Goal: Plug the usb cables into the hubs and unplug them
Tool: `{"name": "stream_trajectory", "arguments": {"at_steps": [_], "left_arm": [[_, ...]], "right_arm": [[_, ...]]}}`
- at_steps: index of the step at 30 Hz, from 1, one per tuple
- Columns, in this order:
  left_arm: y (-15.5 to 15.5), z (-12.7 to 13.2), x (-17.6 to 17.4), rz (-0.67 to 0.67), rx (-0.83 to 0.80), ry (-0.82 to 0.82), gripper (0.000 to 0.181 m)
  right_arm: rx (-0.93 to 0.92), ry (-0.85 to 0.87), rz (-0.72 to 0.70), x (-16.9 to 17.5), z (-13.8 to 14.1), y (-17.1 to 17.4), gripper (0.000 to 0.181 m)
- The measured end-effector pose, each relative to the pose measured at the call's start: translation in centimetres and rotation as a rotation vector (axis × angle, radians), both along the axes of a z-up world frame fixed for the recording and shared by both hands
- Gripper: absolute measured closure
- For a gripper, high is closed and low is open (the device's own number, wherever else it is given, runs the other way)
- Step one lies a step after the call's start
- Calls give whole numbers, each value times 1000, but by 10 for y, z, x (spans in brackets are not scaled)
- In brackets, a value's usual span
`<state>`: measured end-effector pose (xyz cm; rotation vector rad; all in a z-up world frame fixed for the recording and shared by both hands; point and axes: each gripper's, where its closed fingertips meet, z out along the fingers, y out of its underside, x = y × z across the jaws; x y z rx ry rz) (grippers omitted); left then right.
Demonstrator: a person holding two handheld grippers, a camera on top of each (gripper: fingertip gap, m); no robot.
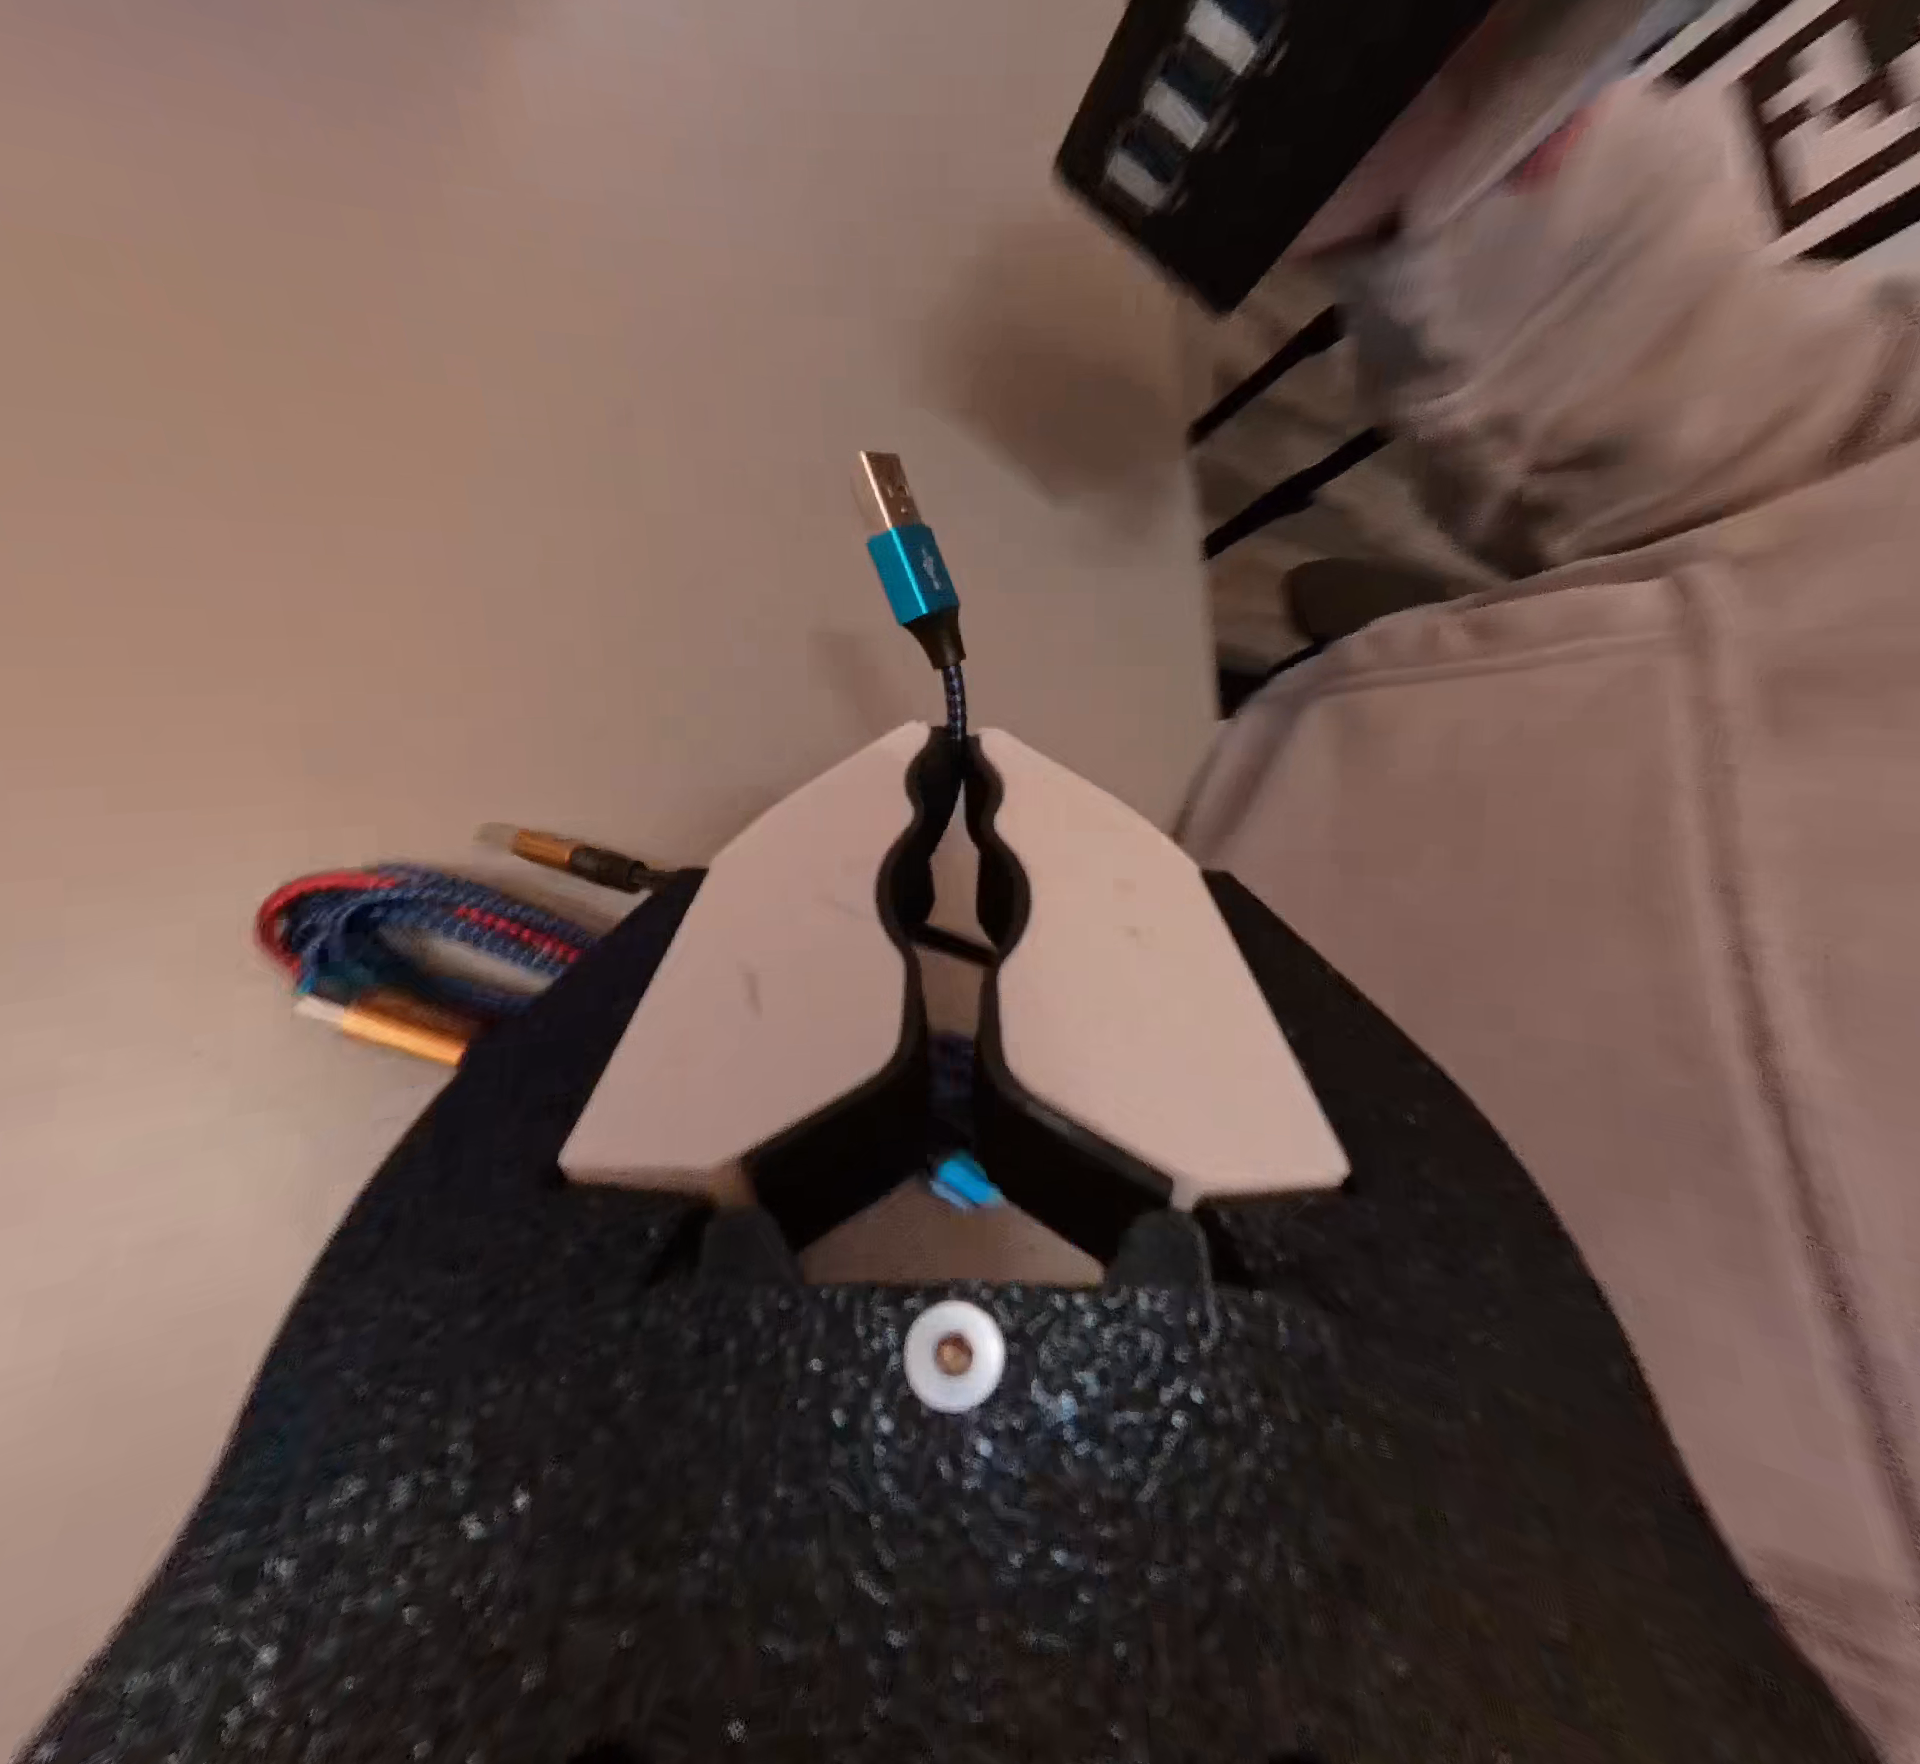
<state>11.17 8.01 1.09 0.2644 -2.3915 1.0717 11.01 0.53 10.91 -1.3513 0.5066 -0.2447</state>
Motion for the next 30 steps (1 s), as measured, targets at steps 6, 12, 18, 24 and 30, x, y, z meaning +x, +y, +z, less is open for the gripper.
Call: {"name": "stream_trajectory", "arguments": {"at_steps": [6, 12, 18, 24, 30], "left_arm": [[19, 34, -16, -155, -71, 207, 179], [18, 7, 28, 141, -135, 98, 180], [31, -2, 62, 398, -149, -75, 178], [18, -6, 75, 451, -181, -144, 179], [13, 6, 64, 332, -157, -295, 179]], "right_arm": [[-17, 0, 115, 2, -6, 25, 108], [-58, 17, 133, 6, -10, 31, 108], [-73, 34, 135, 7, -13, 31, 108], [-81, 27, 153, 12, -9, 37, 108], [-112, 28, 168, 10, -12, 41, 108]]}}
